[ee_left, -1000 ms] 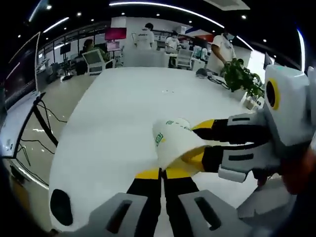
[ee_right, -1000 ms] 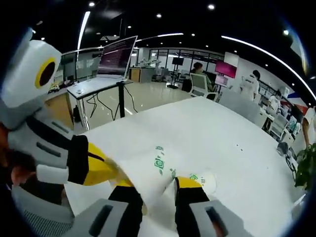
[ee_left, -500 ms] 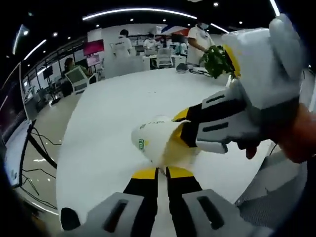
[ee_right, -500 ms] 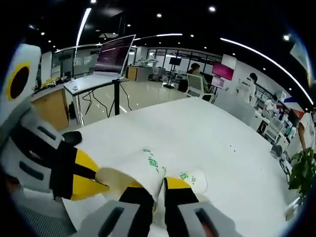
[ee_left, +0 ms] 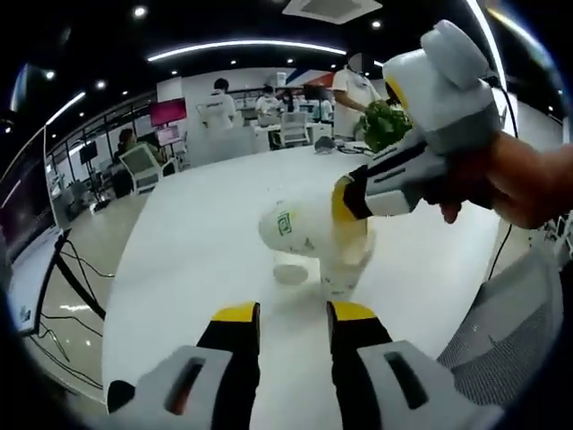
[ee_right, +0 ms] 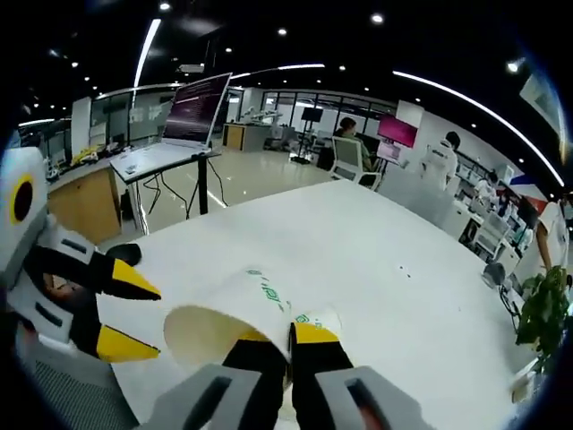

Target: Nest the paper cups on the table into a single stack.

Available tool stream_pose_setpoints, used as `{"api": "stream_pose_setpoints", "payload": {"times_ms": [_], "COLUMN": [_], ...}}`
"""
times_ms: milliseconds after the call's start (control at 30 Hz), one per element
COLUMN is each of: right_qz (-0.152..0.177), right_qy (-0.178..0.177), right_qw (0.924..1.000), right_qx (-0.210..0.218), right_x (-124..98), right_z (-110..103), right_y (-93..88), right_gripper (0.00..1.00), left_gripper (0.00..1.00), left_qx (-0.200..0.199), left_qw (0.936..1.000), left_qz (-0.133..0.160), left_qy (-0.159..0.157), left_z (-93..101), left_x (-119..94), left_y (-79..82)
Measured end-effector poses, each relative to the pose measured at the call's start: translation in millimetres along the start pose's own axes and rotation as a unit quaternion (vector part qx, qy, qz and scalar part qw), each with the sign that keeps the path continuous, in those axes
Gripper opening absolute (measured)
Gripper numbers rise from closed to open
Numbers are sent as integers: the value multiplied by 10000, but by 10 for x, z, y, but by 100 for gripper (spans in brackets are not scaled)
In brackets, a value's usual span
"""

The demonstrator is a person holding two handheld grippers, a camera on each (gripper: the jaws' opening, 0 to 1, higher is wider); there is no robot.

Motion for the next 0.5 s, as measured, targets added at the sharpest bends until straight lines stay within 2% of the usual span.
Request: {"api": "stream_pose_setpoints", "payload": {"times_ms": [300,500], "right_qz": [-364,-564], "right_qy": [-23,81], "right_qw": [9993,9984], "right_qx": [-29,-20], "right_x": [-195,-282], "right_z": [314,337], "right_y": [-184,-264], "right_gripper": [0,0], "left_gripper": [34,39], "left_qx": [-60,72], "left_qw": [9996,9996], "left_qz": [-262,-277], "left_qy": [-40,-3], "left_z": [64,62], "left_x": [36,77], "left_y": [-195,-222]}}
Point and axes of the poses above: the point that each gripper's makers call its tool centre point, and the gripper's own axes: x roughly forward along the fingers, z roughly to its right, y roughly out of its top, the point moved 5 cm from there along -x, roughly backward along the fingers, and after that the axes turned 2 degrees about y, right-handed, at the moved point
